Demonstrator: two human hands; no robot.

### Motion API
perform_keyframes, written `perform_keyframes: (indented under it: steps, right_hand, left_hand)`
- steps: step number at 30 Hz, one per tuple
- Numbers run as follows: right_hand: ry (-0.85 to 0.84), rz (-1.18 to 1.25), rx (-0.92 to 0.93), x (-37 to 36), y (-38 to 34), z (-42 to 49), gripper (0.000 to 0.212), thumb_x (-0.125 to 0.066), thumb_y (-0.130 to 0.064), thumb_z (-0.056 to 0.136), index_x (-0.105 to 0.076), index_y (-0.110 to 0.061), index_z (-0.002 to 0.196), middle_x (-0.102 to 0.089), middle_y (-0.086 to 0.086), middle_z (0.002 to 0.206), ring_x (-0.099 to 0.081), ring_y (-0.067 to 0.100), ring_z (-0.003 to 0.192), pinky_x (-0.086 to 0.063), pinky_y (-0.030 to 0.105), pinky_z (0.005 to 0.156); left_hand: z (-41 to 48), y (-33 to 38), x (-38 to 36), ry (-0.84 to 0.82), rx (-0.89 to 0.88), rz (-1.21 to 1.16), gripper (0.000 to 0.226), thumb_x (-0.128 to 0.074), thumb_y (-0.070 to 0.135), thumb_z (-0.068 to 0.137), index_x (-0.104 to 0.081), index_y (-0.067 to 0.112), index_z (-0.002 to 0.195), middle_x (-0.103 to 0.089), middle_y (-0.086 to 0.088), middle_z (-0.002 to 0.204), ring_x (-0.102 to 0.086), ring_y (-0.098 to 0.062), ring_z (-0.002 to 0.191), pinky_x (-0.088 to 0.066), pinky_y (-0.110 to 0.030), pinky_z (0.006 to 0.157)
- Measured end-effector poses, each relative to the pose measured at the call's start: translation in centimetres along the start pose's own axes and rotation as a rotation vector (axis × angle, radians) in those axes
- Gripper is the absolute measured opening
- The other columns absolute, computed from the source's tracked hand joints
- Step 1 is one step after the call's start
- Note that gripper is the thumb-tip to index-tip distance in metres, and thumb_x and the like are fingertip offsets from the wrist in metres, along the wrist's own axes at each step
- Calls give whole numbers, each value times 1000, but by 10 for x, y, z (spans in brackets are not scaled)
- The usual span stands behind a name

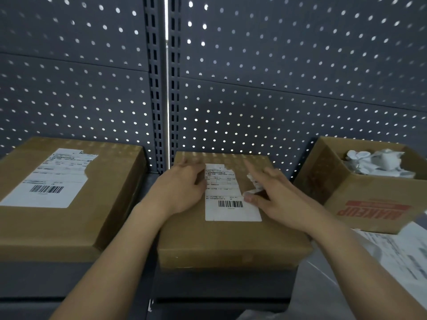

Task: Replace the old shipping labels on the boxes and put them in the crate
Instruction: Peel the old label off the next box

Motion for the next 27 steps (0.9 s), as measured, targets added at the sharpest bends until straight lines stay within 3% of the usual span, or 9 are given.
perform_keyframes:
  steps: [3,4,6,9,12,16,20,23,27]
  right_hand:
    - [101,-16,52,2,-1,2,50,-55,-30,98,-41,-35,145,-41,-7,92,-34,7,97,-31,17,78]
    - [140,-8,58,2,0,1,36,-56,-27,97,-57,-30,133,-43,-4,91,-37,9,95,-32,18,77]
    - [197,29,61,1,1,-2,17,-56,-24,97,-68,-23,109,-43,-3,93,-41,9,91,-35,18,72]
    - [267,-25,79,3,-3,-7,11,-56,-25,97,-66,-23,100,-38,-7,96,-38,4,87,-35,14,64]
    - [283,-129,72,6,-5,-10,11,-53,-32,97,-62,-26,97,-39,-11,101,-41,5,90,-41,25,63]
    - [407,-62,85,18,-9,-17,12,-44,-23,100,-52,-24,91,-46,-15,102,-52,11,85,-49,39,66]
    - [455,-6,36,21,-7,-21,9,-41,-28,102,-50,-28,101,-63,-8,89,-61,17,76,-52,39,66]
    - [434,47,71,18,-9,-21,18,-43,-20,101,-53,-30,111,-65,-9,84,-63,12,76,-53,36,67]
    - [423,82,67,20,-3,-24,27,-45,-13,101,-56,-32,117,-61,-17,81,-58,-1,79,-44,10,71]
  left_hand:
    - [-2,-1,-2,-3,-23,-37,42,-43,31,100,-43,30,142,-40,7,150,-27,-20,143,-31,-35,110]
    - [-3,-2,-3,0,-33,-42,44,-41,33,100,-41,32,143,-37,6,152,-22,-21,145,-28,-38,114]
    - [-6,-3,-5,24,-39,-27,46,-39,35,100,-36,34,146,-33,5,155,-17,-21,147,-23,-40,118]
    - [-15,-3,-6,71,5,-2,46,-36,33,103,-34,28,148,-31,3,155,-17,-20,146,-24,-36,113]
    - [-21,-3,-8,96,46,-33,48,-34,34,103,-30,25,150,-22,5,159,-7,-17,148,-17,-34,116]
    - [-21,-8,-12,91,75,-32,48,-34,34,103,-30,25,151,-21,6,159,-5,-17,149,-15,-35,117]
    - [-21,-9,-14,103,82,-20,49,-34,35,103,-30,25,150,-20,7,159,-5,-17,149,-15,-35,117]
    - [-21,-10,-14,108,83,-15,49,-34,35,103,-31,25,150,-21,7,159,-6,-18,149,-16,-37,117]
    - [-23,-9,-12,120,98,-23,48,-34,35,103,-31,26,150,-21,7,159,-7,-17,148,-17,-37,117]
Point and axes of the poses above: each hand's wrist, its own z-axis towards the middle knuckle, its own x-axis out of the back of the hand, y = z × x, the point moved 8 cm from there along z, towards the middle knuckle
